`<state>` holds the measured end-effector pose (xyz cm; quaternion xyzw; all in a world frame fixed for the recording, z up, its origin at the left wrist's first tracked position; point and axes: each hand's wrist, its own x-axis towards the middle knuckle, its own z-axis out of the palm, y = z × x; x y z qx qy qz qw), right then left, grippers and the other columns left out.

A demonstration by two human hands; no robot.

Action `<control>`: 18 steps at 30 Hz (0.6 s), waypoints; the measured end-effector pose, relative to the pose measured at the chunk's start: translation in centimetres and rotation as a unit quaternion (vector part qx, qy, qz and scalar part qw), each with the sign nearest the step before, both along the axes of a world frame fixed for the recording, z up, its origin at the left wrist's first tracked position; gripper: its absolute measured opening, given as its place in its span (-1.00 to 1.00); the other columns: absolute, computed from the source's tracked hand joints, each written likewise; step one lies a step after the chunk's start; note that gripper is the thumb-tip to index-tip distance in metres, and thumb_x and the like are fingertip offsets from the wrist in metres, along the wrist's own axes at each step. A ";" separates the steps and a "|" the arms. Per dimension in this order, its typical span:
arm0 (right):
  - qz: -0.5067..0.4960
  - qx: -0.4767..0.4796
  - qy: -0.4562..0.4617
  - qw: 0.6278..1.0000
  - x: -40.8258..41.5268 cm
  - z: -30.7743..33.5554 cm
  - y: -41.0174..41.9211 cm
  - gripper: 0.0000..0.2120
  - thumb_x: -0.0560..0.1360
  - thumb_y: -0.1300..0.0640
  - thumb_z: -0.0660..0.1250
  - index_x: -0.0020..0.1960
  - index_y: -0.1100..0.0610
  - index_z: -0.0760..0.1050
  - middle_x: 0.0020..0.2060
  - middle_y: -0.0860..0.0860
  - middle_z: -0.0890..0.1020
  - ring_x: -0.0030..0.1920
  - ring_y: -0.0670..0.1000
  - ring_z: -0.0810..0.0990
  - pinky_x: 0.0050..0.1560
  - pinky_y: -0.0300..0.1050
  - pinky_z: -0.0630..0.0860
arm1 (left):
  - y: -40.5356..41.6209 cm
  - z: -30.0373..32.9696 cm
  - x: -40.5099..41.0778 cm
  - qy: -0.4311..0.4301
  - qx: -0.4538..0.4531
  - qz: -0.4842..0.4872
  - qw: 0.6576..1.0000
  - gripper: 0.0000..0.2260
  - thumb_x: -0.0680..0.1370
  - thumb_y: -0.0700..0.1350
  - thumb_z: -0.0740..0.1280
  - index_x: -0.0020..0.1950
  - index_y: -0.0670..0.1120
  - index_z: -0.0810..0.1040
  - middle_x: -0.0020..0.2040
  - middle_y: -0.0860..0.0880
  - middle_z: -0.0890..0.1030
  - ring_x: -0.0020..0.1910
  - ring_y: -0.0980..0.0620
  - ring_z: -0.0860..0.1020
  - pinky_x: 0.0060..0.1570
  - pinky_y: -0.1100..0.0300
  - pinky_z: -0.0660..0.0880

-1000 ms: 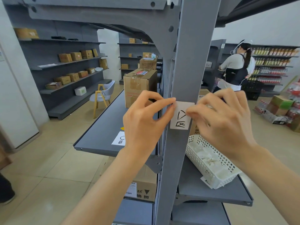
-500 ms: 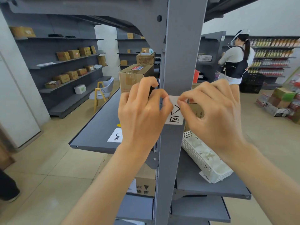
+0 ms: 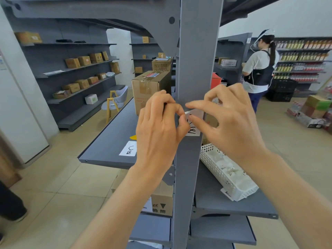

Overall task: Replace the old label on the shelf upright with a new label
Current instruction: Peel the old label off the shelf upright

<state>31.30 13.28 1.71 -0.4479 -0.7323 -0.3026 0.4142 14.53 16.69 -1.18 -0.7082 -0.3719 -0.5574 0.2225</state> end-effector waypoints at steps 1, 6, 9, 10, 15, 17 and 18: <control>-0.002 -0.008 -0.006 1.000 0.1 0.1 0.0 -0.82 0.54 -0.03 0.46 0.09 0.01 0.72 -0.10 0.06 0.57 -0.03 0.14 0.43 -0.04 0.13 0.42 | 0.0 0.0 0.0 -0.003 -0.007 -0.006 1.000 -0.87 0.57 -0.12 0.33 -0.07 -0.16 0.61 0.04 -0.15 0.60 0.12 -0.06 0.54 -0.01 0.09 0.45; -0.008 -0.031 -0.019 0.999 -0.3 0.6 -0.6 -0.93 0.54 0.06 0.45 -0.05 0.04 0.69 -0.03 0.03 0.59 0.02 0.13 0.44 0.04 -0.07 0.22 | -0.2 0.0 -0.2 0.006 -0.070 -0.106 0.992 -0.86 0.60 -0.11 0.25 -0.01 -0.15 0.54 0.04 -0.07 0.56 0.01 -0.01 0.49 -0.07 0.07 0.49; -0.020 -0.041 -0.018 0.999 -1.1 0.9 -1.2 -0.97 0.51 0.13 0.42 -0.09 0.04 0.64 -0.03 -0.06 0.63 0.06 0.11 0.48 0.06 -0.11 0.08 | -0.4 0.0 -1.1 0.002 -0.151 -0.201 0.968 -0.82 0.62 -0.01 0.25 0.13 -0.09 0.48 0.05 0.09 0.48 0.01 0.14 0.45 -0.04 0.27 0.46; -0.023 -0.044 -0.021 0.999 -1.2 1.0 -1.4 -0.96 0.51 0.14 0.40 -0.11 0.03 0.62 -0.06 -0.10 0.65 0.05 0.11 0.50 0.05 -0.10 0.07 | -0.3 0.0 -1.3 0.009 -0.153 -0.198 0.968 -0.78 0.61 0.02 0.29 0.17 -0.07 0.48 0.06 0.12 0.47 0.00 0.18 0.44 -0.03 0.38 0.41; -0.050 -0.052 -0.056 0.996 -1.7 1.4 -2.4 -0.92 0.50 0.16 0.39 -0.14 0.01 0.61 -0.25 -0.14 0.67 -0.03 0.10 0.58 0.08 0.04 0.18 | 0.3 0.1 -2.3 0.000 -0.135 -0.197 0.971 -0.88 0.56 -0.04 0.44 -0.03 -0.08 0.62 -0.02 0.02 0.60 -0.09 0.20 0.44 -0.09 0.49 0.33; -0.019 -0.053 -0.022 0.998 -1.6 1.5 -2.8 -0.95 0.52 0.12 0.42 -0.09 -0.01 0.65 -0.23 -0.17 0.67 -0.02 0.08 0.57 0.12 0.06 0.21 | -0.2 0.4 -2.5 -0.022 -0.152 -0.243 0.958 -0.91 0.57 -0.08 0.44 -0.05 -0.07 0.60 -0.02 0.03 0.64 -0.11 0.12 0.52 -0.12 0.42 0.36; 0.011 -0.067 0.014 0.998 -1.6 1.4 -3.1 -0.95 0.53 0.09 0.44 -0.03 -0.03 0.66 -0.18 -0.19 0.67 0.01 0.04 0.54 0.15 0.05 0.25 | -0.8 0.7 -2.5 -0.041 -0.173 -0.272 0.946 -0.93 0.59 -0.10 0.42 -0.05 -0.05 0.57 -0.02 0.07 0.65 -0.11 0.08 0.55 -0.15 0.35 0.38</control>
